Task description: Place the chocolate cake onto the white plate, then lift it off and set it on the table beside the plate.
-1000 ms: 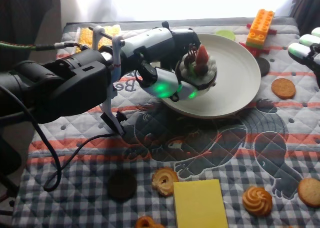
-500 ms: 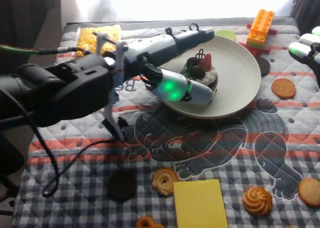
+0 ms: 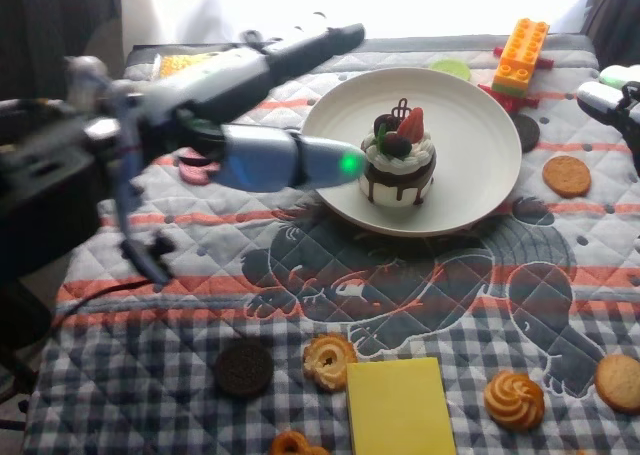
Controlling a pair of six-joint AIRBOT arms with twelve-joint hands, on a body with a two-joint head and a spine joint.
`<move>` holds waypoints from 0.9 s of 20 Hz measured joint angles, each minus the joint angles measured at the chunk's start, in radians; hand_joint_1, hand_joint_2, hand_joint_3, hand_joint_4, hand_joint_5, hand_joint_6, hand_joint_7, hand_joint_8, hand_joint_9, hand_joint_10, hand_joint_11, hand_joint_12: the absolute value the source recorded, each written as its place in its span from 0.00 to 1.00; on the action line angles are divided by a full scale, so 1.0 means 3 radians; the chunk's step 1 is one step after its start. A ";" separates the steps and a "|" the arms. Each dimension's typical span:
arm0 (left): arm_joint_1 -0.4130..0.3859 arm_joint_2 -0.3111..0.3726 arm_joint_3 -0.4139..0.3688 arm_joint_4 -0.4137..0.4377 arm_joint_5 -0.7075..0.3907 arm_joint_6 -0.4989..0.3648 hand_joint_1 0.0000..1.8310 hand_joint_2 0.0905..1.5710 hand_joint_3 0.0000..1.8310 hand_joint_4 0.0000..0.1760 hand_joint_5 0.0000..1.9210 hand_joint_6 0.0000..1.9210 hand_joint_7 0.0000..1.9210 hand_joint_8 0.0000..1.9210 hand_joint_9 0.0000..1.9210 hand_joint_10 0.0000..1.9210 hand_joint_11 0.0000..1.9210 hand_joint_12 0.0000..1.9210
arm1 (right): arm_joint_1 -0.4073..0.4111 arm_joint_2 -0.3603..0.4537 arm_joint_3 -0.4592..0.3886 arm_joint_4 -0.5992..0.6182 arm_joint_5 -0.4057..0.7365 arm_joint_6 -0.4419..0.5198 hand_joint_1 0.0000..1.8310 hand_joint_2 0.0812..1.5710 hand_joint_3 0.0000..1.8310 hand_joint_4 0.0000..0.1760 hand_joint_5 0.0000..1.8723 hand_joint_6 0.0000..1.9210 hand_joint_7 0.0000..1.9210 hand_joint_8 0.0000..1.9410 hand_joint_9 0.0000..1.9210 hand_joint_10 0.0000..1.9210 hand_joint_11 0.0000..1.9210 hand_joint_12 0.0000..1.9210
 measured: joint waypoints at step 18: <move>0.0856 0.0853 -0.0650 0.0515 -0.0713 -0.0567 0.33 0.81 0.00 0.07 0.18 0.03 0.18 0.01 0.09 0.27 0.00 0.75 | 0.1775 -0.1233 0.1067 -0.0526 -0.1897 0.0013 0.53 0.68 0.00 0.20 0.00 0.00 0.00 0.00 0.00 0.00 0.00 0.32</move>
